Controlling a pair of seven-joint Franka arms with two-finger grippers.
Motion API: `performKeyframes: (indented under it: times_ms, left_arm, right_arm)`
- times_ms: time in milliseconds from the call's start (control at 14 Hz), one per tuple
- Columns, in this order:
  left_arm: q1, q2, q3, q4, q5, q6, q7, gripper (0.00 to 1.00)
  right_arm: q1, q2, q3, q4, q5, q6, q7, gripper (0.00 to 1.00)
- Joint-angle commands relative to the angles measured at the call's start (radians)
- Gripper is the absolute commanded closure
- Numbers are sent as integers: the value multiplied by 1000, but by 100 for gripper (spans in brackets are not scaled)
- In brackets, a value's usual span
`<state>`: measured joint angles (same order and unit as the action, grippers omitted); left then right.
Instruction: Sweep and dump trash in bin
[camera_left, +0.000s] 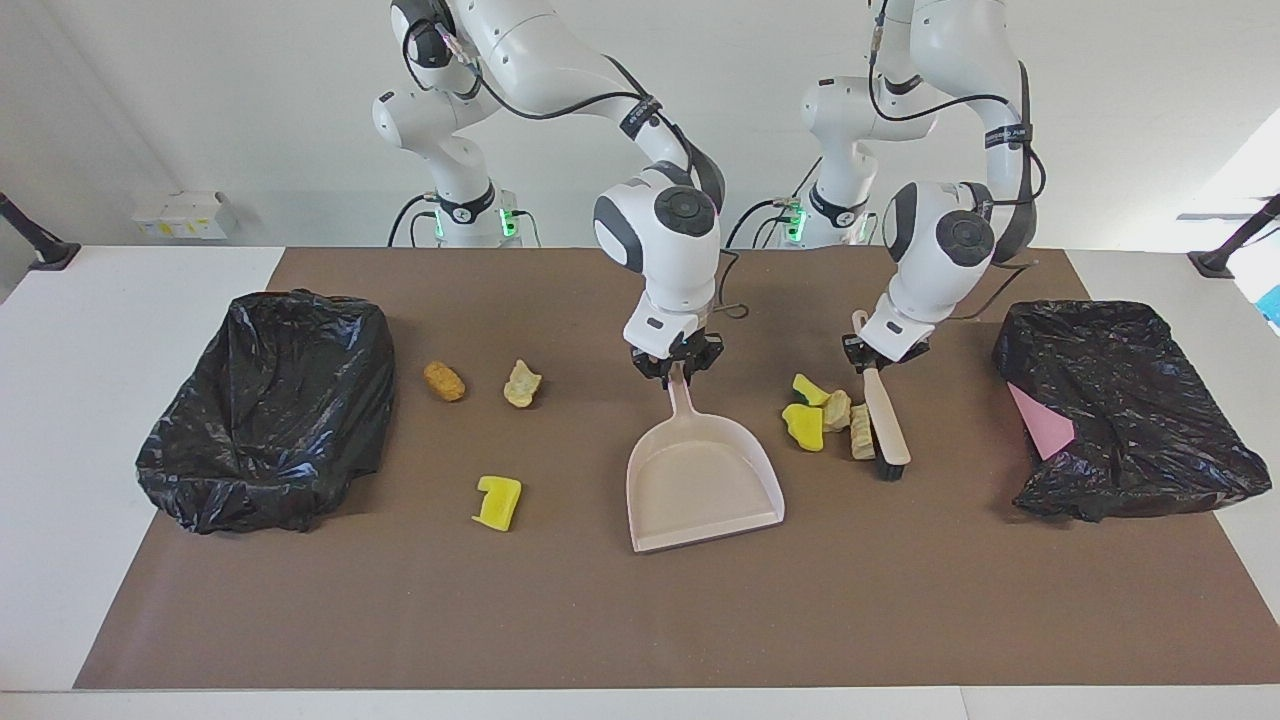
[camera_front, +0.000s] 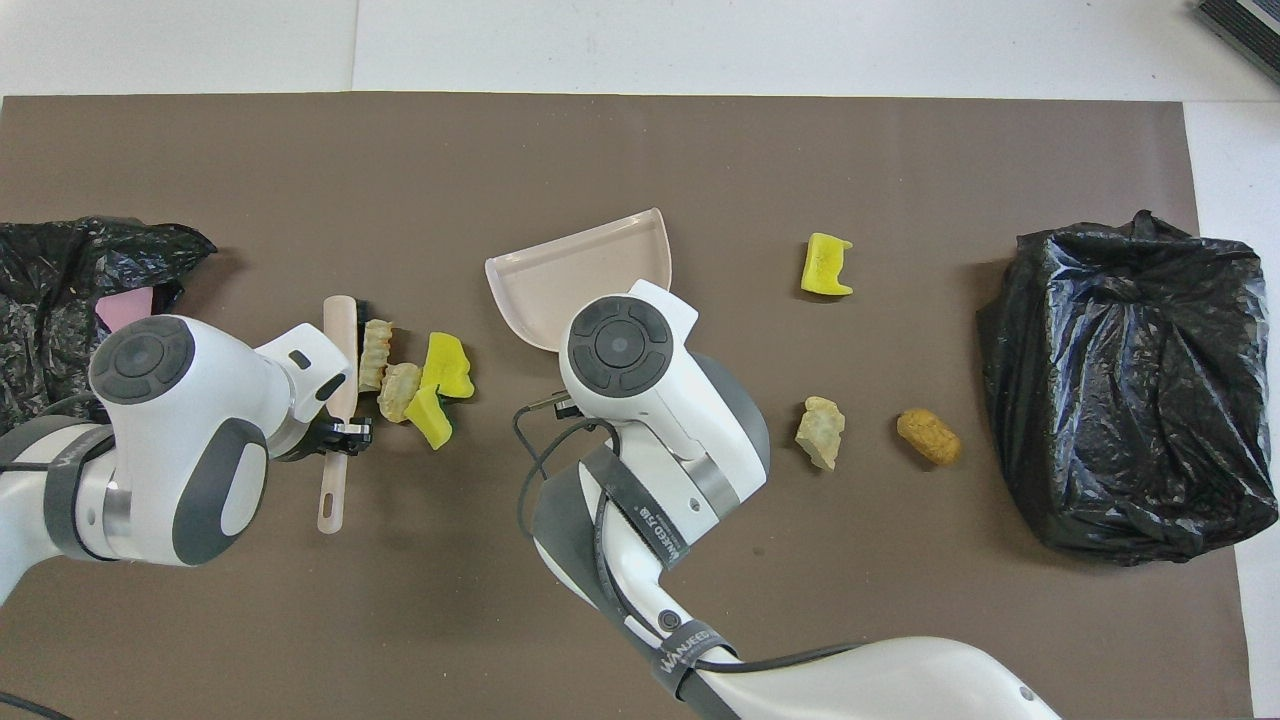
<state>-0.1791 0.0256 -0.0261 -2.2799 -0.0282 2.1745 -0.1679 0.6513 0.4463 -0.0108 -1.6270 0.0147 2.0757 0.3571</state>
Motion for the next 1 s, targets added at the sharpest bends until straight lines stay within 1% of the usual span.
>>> performKeyframes:
  times_ms: [0,143,286,429,501,715,787,930]
  left_arm:
    - [-37,-33,12,-39,-24,-13,-47,100]
    - [-40,-35,12,-41,-24,-13,-47,100]
    - [-40,-35,12,-41,-24,-13,-47,100]
    - [-40,-35,12,-41,-24,-15,-47,100]
    - [-40,-35,12,-41,-24,-15,-50,100]
    - [-45,-36,11,-41,-24,-15,-70,100]
    - [-60,-36,12,-43,-24,-15,-84,100]
    - [-82,-39,11,-43,-26,-13,-123,100]
  right_arm:
    - [-63,-31,6,-10,-15,-41,-290,100]
    - [-103,-52,6,-11,-25,-75,-516,100]
    - [-142,-83,6,-19,-27,-107,-697,100]
    - [-153,-95,6,-20,-35,-147,-832,100]
    - [-156,-101,6,-34,-35,-147,-892,100]
    - [-170,-132,6,-103,-33,-134,-1109,100]
    - [-170,-146,6,-132,-33,-118,-1153,100]
    - [-171,-163,6,-201,-57,-41,-1228,100]
